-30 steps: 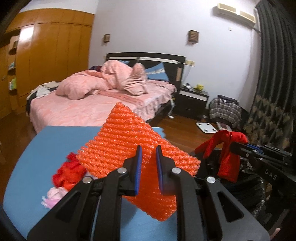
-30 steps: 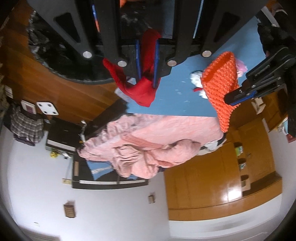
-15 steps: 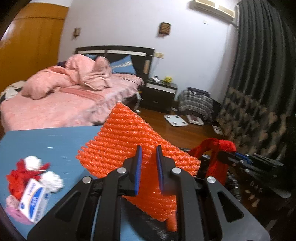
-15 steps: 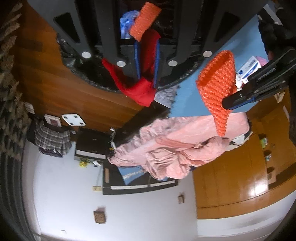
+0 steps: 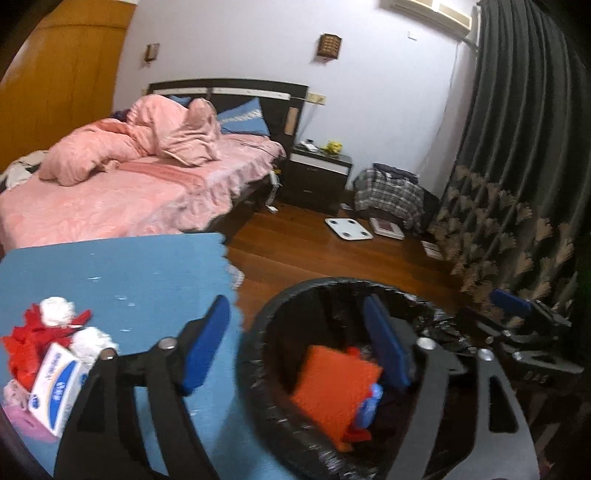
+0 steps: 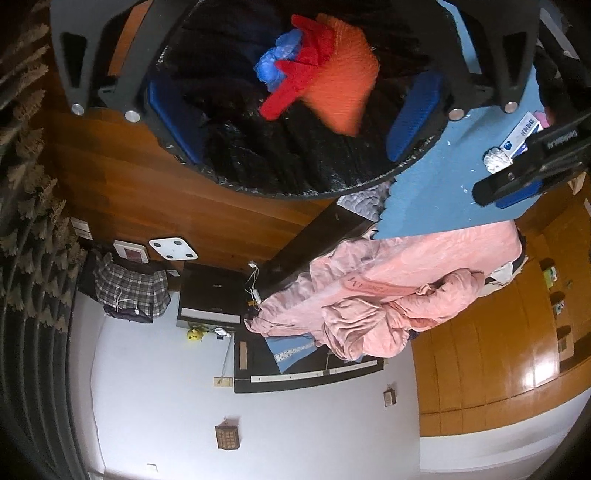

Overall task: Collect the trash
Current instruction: 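Move both grippers over the bin and release the red cloth and orange sleeve, then return both grippers to the table above the remaining trash, then grasp the pink mask with the left gripper while the right gripper approaches the wipes box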

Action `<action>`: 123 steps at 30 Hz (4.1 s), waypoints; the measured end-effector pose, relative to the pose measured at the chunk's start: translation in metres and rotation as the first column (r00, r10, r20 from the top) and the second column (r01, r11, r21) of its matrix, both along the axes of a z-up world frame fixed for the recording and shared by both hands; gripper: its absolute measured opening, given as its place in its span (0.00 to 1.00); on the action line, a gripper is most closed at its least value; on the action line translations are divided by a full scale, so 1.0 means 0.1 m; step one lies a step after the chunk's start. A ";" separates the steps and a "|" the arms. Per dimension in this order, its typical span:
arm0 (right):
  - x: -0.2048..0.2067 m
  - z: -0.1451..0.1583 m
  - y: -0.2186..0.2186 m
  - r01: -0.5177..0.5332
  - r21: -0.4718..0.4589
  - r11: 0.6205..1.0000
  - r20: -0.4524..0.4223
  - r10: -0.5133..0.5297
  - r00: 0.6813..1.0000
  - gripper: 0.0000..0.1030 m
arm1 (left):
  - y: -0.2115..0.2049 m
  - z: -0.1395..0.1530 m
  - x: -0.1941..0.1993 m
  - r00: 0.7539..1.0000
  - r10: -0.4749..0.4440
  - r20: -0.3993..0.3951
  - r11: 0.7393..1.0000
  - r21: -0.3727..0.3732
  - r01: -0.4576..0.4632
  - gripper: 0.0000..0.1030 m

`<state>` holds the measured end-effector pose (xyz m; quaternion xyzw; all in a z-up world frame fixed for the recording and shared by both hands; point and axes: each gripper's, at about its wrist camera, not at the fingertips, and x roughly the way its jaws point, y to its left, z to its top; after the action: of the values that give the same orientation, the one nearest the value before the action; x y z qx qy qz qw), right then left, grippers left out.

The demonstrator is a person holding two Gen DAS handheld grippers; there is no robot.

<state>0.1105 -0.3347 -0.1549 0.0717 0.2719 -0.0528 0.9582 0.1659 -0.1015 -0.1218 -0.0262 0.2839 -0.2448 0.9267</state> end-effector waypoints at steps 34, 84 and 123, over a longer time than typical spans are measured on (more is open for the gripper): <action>0.36 -0.32 2.28 -0.420 -0.023 0.907 -0.027 0.419 0.908 0.94 | 2.48 -0.61 -0.48 0.840 0.539 -0.062 0.829 0.214 -0.516 0.88; 0.50 -0.60 2.71 -0.489 -0.053 0.871 -0.111 0.482 0.869 0.94 | 2.94 -0.92 -0.49 0.799 0.534 -0.277 0.846 0.170 -0.506 0.32; 0.82 -0.79 2.94 -0.410 -0.045 0.911 -0.214 0.392 0.895 0.94 | 2.92 -0.82 -0.43 0.855 0.474 -0.212 0.881 0.105 -0.462 0.07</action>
<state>0.1928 -0.0408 -0.2338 -0.0341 0.3734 0.1268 0.9183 0.1231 0.1901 -0.2037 -0.0995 0.3813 -0.0004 0.9191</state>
